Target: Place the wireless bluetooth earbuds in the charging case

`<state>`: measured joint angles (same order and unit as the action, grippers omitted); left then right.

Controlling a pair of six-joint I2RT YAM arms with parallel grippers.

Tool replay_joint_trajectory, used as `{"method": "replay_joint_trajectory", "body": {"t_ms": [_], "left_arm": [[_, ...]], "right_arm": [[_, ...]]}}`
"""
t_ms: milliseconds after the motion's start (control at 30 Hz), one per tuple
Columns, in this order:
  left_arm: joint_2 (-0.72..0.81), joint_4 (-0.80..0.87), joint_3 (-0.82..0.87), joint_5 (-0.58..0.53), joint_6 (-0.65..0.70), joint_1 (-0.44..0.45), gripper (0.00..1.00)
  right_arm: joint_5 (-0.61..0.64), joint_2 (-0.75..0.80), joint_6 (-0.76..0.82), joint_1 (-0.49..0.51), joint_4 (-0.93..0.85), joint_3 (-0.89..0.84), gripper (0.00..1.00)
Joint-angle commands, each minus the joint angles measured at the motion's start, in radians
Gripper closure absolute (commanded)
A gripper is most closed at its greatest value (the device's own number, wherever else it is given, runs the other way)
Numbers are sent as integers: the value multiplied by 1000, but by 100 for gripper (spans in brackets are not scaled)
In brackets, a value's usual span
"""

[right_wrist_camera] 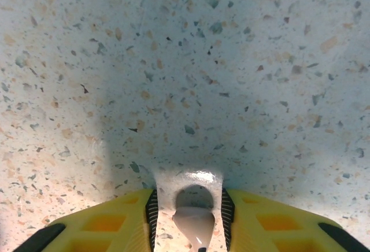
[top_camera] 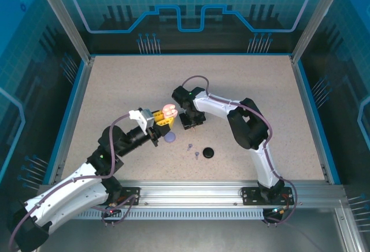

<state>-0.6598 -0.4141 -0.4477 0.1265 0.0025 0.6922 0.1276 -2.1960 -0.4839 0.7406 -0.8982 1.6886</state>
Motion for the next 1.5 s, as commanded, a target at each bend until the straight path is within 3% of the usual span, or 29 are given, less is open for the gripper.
{"method": "replay_joint_trajectory", "body": {"t_ms": [0, 1100, 1300, 1467], "left_arm": [[14, -9, 8, -16, 4, 6, 96], [7, 4, 0, -24, 8, 7, 96], [-11, 2, 1, -25, 6, 6, 96], [-47, -33, 10, -16, -20, 6, 96]], "right_arm": [[-3, -44, 11, 11, -44, 5, 65], [-32, 6, 14, 3, -67, -82, 75], [-26, 75, 16, -5, -35, -113, 76], [-23, 229, 18, -25, 62, -216, 76]]}}
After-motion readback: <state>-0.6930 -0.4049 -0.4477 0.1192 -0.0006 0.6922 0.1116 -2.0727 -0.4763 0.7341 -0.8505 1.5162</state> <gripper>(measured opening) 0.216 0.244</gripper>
